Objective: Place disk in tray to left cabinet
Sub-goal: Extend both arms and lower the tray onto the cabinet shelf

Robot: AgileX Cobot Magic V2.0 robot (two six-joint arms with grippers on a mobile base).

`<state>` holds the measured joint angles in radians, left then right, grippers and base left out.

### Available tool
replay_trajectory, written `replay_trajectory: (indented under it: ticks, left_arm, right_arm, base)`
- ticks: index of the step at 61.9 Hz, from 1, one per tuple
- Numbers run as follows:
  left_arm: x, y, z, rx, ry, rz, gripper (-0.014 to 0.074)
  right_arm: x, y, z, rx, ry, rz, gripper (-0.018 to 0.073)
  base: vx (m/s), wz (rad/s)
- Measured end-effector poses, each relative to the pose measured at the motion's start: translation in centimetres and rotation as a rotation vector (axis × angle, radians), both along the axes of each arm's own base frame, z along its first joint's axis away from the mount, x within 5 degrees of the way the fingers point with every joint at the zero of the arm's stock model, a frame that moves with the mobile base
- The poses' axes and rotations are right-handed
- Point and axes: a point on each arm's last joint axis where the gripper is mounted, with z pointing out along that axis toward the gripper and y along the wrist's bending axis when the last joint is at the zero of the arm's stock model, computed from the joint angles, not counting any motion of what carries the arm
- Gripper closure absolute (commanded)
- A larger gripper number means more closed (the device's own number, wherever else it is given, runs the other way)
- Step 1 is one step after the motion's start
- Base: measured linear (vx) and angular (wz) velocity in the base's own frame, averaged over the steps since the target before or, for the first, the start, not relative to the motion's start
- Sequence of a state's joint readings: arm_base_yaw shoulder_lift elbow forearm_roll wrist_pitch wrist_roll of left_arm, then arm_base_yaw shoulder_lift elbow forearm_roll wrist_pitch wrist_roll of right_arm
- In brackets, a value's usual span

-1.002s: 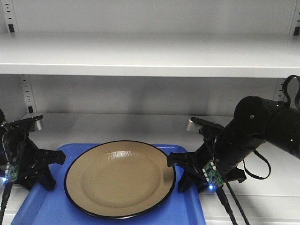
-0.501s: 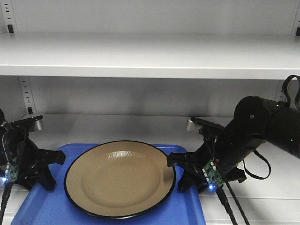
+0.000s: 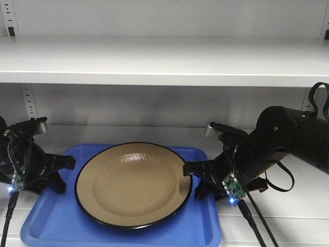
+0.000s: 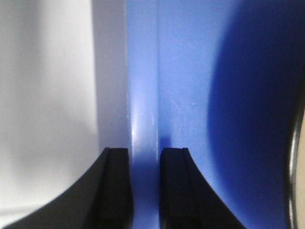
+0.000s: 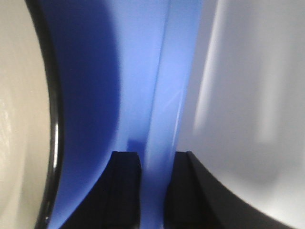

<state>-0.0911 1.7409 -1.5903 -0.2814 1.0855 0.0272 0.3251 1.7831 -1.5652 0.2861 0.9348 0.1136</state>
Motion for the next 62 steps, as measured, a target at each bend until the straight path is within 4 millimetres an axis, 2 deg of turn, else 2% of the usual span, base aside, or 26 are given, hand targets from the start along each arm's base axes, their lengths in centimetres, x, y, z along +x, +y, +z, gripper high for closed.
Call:
replay_trajectory:
  ticks: [16, 26, 35, 49, 55, 62]
  left_arm:
    - [2.1, -0.4, -1.8, -0.042, -0.05, 0.037, 0.0588]
    - [3.2, -0.8, -2.4, -0.059, -0.102, 0.05, 0.0534]
    - [3.7, -0.9, -2.6, -0.055, -0.134, 0.045, 0.0426]
    - [4.1, -0.9, -2.6, -0.035, -0.173, 0.03, 0.0223]
    - [4.2, -0.7, -2.7, -0.014, -0.188, 0.022, 0.0175]
    - [4.3, -0.5, -2.6, 0.005, -0.206, 0.022, 0.0164]
  right_arm:
    - [1.4, -0.4, 0.4, -0.064, -0.175, -0.014, 0.0554]
    - [2.3, -0.5, 0.1, -0.116, -0.255, -0.013, 0.0503]
    - [3.0, -0.5, -0.6, -0.137, -0.277, -0.014, 0.0405]
    - [3.3, -0.5, -1.1, -0.186, -0.297, 0.014, 0.0172]
    - [3.4, -0.6, -1.1, -0.212, -0.317, 0.024, 0.0112]
    - [3.4, -0.9, -0.6, -0.242, -0.343, 0.033, 0.0091]
  base:
    - [0.0, 0.0]
    - [0.0, 0.0]
    - [0.0, 0.0]
    - [0.0, 0.0]
    - [0.0, 0.0]
    - [0.0, 0.0]
